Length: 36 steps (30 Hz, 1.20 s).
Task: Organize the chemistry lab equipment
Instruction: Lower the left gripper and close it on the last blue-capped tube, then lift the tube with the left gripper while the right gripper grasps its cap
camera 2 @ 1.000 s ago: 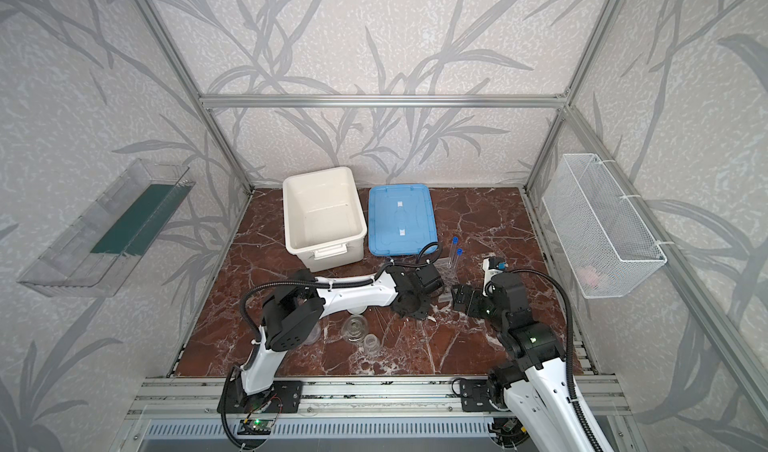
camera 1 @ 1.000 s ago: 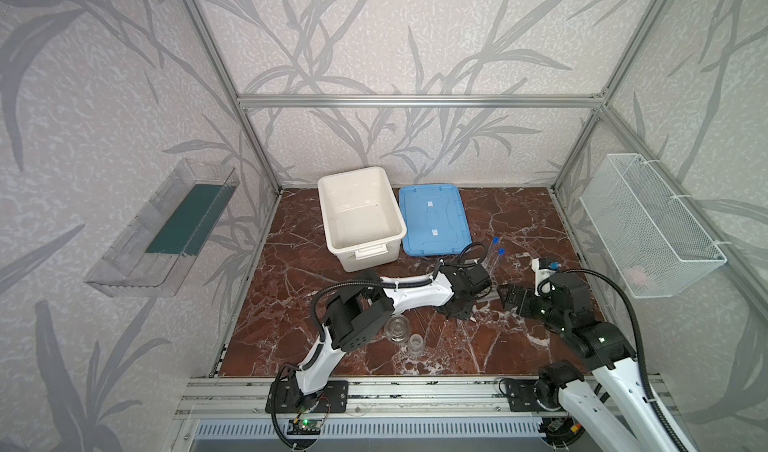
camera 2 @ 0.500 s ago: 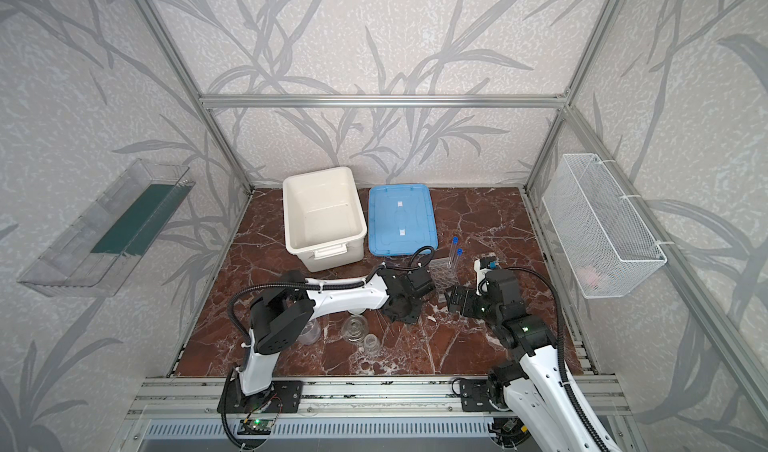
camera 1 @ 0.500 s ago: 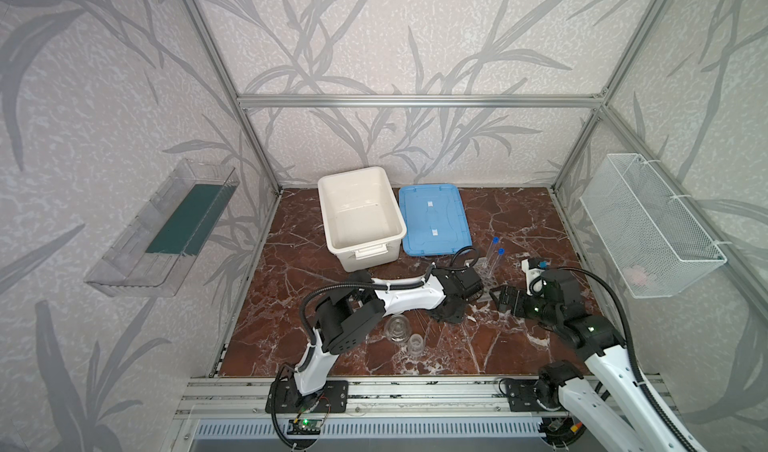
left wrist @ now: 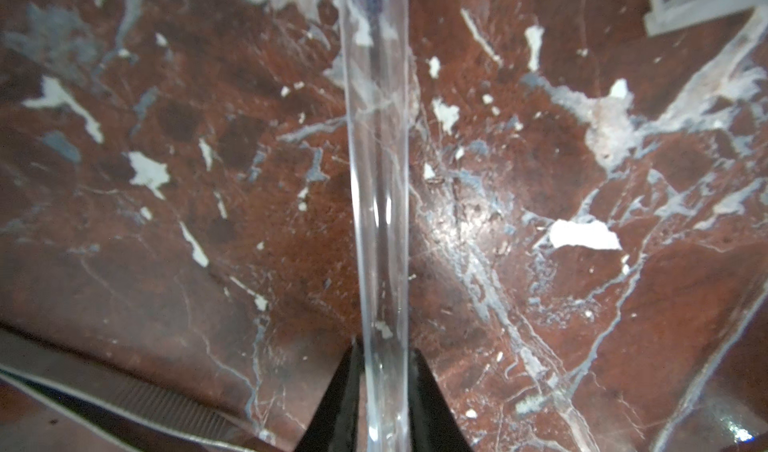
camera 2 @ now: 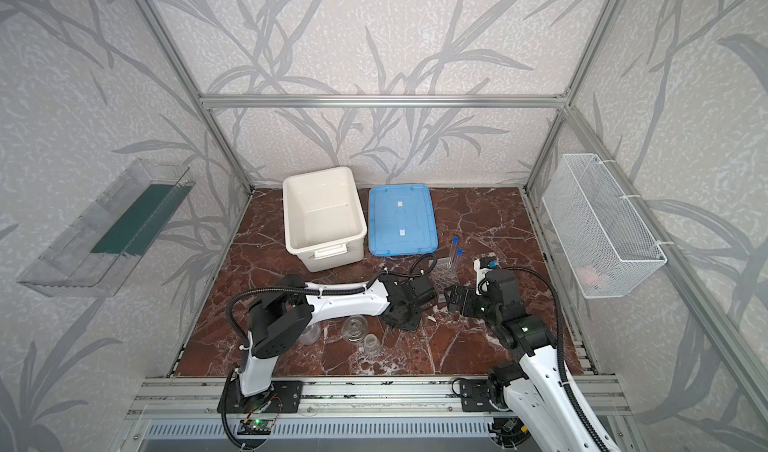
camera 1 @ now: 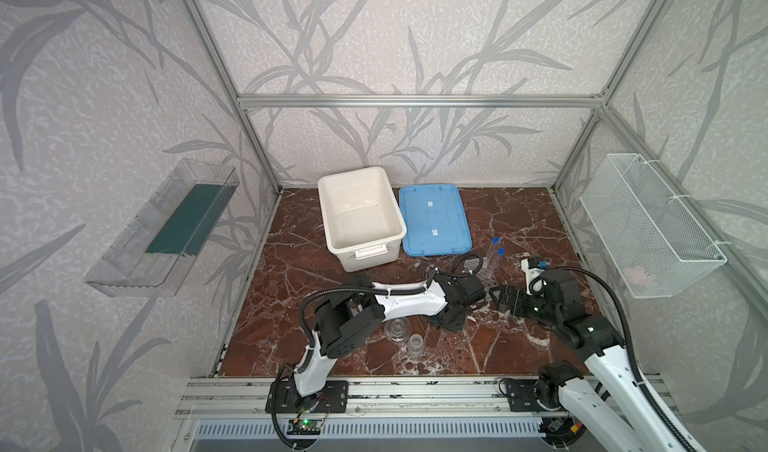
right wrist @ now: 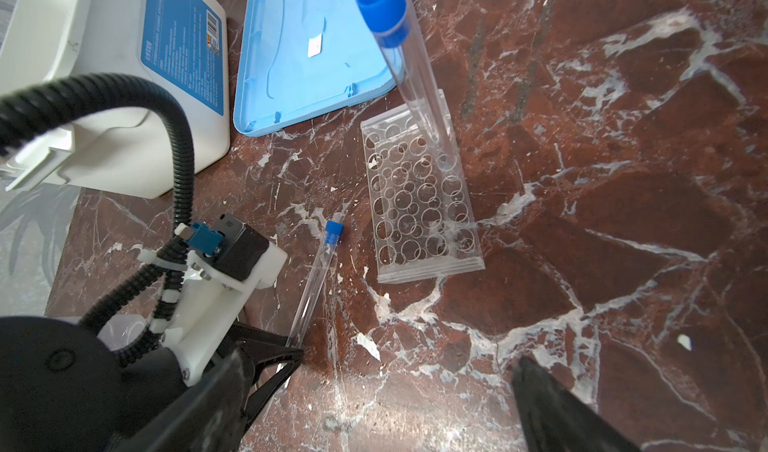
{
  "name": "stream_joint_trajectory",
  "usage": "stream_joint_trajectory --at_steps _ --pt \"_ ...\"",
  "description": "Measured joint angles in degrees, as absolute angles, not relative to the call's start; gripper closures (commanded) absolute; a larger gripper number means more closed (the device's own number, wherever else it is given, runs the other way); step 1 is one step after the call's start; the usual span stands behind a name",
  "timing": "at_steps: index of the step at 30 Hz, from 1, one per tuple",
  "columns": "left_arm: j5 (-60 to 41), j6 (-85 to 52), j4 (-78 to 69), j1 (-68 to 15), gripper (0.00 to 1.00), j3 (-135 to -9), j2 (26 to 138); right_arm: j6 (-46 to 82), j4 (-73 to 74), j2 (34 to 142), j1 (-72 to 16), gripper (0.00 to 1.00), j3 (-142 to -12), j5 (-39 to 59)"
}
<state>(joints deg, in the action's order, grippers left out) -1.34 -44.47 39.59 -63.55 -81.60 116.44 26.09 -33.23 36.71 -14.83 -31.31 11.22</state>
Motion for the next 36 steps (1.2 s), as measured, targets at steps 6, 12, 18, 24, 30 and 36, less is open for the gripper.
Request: stream_joint_trajectory --at_steps 6,12,18,24,30,36 --pt "-1.04 -45.17 39.05 -63.20 0.83 -81.47 116.42 25.89 -33.23 36.71 -14.83 0.01 -31.27 11.20" --pt "-1.08 -44.71 34.65 -62.74 0.85 -77.56 113.93 25.91 -32.86 36.73 -14.83 0.01 -30.96 11.53" --pt "-2.63 -43.57 26.89 -60.40 0.85 -70.76 108.77 26.22 -31.03 36.75 -14.83 0.01 -30.96 13.65" --pt "-3.40 -40.69 17.78 -59.79 0.85 -64.05 101.12 27.73 -27.44 38.44 -14.81 0.01 -30.98 18.76" --pt "-4.38 -37.30 8.58 -59.88 0.85 -57.93 94.41 29.06 -23.73 42.54 -14.61 0.01 -32.40 25.54" --pt "-4.60 -34.83 0.23 -59.88 0.85 -51.77 89.17 28.86 -20.43 47.70 -14.63 0.04 -36.75 30.37"
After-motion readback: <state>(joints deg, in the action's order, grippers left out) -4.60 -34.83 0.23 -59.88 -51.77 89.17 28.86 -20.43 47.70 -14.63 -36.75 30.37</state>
